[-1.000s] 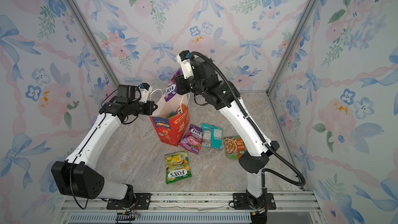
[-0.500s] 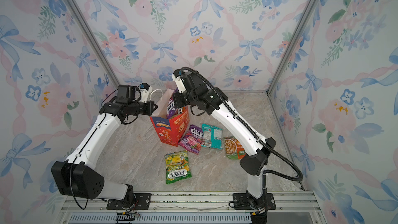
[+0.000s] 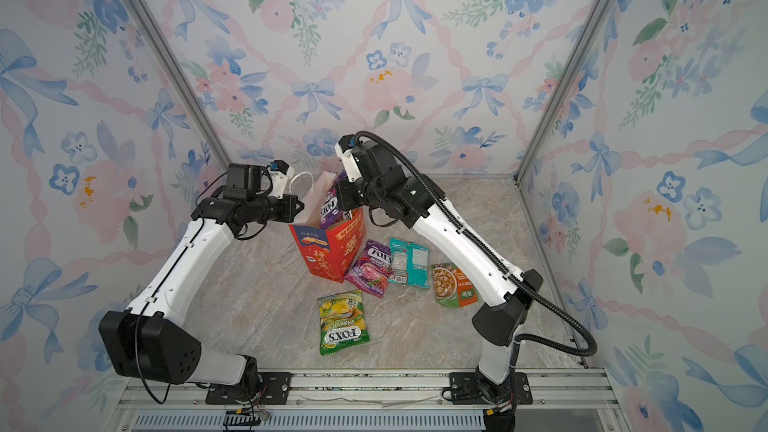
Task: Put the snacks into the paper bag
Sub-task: 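Lower the purple packet into the bag opening and open the right gripper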
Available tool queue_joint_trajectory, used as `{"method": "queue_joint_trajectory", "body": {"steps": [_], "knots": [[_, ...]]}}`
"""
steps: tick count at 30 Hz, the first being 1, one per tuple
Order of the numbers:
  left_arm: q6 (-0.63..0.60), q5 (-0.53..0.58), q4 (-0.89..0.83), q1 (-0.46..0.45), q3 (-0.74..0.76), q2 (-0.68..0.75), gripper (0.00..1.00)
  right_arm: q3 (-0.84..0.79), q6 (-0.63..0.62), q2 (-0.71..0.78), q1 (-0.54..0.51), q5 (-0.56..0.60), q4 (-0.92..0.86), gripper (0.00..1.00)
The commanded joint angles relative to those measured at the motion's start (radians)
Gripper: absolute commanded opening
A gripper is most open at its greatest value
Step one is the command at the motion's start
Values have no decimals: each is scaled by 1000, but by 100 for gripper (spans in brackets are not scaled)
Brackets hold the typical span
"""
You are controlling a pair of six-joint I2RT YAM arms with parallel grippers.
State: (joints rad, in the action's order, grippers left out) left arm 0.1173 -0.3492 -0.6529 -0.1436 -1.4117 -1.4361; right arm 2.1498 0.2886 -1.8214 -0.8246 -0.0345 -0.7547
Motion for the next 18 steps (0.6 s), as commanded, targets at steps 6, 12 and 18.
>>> {"method": "queue_joint_trajectory", "body": {"steps": [6, 12, 18], "knots": [[-1, -15, -33, 0, 5, 5, 0, 117, 21, -101, -16, -39, 48, 0], [0, -16, -34, 1, 14, 7, 0, 201, 20, -172, -14, -51, 22, 0], [-5, -8, -33, 3, 16, 9, 0, 209, 18, -189, -7, -50, 23, 0]]}}
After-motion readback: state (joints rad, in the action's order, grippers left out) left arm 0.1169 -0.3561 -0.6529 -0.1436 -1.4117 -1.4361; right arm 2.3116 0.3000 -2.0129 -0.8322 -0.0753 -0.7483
